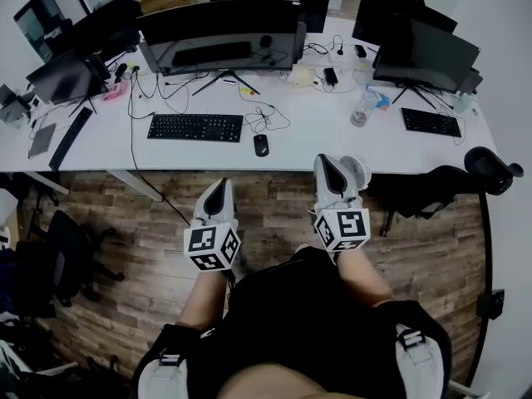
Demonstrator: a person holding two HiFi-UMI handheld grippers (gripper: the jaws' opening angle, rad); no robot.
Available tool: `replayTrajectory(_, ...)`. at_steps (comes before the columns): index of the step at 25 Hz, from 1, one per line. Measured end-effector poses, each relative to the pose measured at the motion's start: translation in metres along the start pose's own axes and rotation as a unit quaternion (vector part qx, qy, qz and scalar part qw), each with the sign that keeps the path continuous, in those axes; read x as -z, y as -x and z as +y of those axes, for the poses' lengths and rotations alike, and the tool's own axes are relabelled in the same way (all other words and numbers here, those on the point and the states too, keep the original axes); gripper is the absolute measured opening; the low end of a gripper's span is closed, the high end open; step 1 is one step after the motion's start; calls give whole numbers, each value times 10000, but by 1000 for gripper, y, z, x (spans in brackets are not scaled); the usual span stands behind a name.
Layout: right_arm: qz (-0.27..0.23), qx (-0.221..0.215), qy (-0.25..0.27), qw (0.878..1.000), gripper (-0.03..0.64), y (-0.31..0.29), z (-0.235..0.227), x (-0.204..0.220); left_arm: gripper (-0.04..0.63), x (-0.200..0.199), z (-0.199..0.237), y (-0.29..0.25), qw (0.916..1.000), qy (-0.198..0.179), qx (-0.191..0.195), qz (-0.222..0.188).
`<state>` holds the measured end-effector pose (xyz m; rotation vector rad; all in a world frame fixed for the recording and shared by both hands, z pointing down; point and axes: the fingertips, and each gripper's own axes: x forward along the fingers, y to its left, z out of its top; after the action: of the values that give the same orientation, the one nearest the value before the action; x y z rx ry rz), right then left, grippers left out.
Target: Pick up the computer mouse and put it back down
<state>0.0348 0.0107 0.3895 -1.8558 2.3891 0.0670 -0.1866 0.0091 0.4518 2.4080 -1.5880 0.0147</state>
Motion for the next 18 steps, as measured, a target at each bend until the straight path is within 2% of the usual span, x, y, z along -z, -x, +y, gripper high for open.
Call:
replayTrajectory(8,-37,-255,-193,9995,-2,-93,-48,20,54,8,15,-87,9983,-124,-470,335)
replayTrajectory(11,-40,-489,-224,9985,-2,-125,-64,20,54,12,13,-127,9971,-177,-576,468)
replayTrajectory(15,98,-862,-228,9960,-2,-159,-72,33,55,20,10,-171,9956,-143,-725,579)
replayTrajectory(18,266,-920,-265,9950,-3,-175,-82,45,54,26,13,-193,9943,-112,-840,654)
